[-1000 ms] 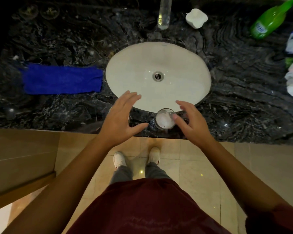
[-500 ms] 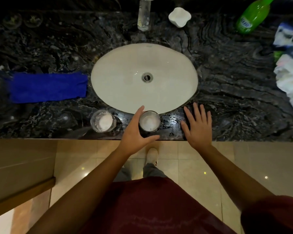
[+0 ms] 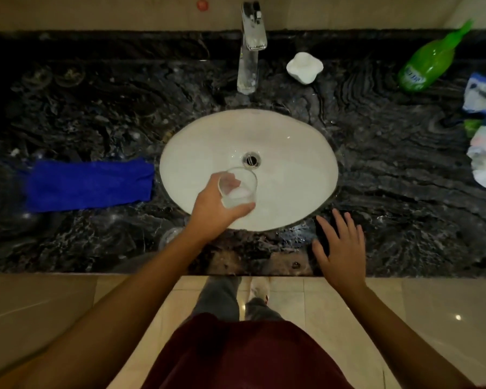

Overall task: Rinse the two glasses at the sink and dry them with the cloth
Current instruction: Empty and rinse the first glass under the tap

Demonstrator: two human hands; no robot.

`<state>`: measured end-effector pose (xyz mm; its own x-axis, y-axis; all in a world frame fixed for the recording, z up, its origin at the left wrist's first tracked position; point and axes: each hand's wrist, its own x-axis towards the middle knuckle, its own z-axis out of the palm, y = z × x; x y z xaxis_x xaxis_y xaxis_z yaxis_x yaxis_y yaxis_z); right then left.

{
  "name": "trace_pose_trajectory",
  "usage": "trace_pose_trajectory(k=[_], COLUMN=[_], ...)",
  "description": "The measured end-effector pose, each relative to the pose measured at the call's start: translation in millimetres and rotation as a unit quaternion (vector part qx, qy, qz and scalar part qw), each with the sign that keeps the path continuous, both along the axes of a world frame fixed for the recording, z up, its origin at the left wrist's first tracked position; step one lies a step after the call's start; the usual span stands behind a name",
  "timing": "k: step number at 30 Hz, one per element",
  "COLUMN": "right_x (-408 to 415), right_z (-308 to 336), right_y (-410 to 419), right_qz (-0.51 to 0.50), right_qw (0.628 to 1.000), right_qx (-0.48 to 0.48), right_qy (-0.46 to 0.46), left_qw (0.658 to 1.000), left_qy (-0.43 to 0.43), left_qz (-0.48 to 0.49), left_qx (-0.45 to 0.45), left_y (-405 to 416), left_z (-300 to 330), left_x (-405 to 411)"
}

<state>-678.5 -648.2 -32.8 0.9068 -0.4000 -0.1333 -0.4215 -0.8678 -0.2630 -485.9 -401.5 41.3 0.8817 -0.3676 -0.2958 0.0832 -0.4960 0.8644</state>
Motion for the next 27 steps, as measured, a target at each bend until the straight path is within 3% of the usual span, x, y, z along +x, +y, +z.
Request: trace_pose_trajectory(k=[3,6,11,16,22,27], right_x=[21,64,191,318,371,381], right_z=[16,40,88,110,96,82], right_y=[-4,-5,5,16,10,-6], right_qz=[-0.021,-0.038,-0.003,0.019,0.100,0.144], right_qw=[0.998,0.997,0.991,0.958,0.948,0.921], right_qx=[-0.027,0.020,0.106,0.145,0.116,0.152], right_qy=[0.049,0.063,-0.077,-0.246,-0.277,-0.328], left_qw=[1.000,0.999,0.999,0.998,0.998,0.999], left_qy=[-0.014,-0.022,-0.013,-0.002,0.010,0.003], left_qz=[-0.019,-0.036,-0.040,-0.054,-0.052,-0.031], left_qx=[0.003,0.012,-0.003,-0.030,-0.030,-0.023], left_y=[1,-1,-9,-26,-41,-50], left_z=[-1,-12,-34,-55,-78,-86], left_x=[56,101,150,181,190,191])
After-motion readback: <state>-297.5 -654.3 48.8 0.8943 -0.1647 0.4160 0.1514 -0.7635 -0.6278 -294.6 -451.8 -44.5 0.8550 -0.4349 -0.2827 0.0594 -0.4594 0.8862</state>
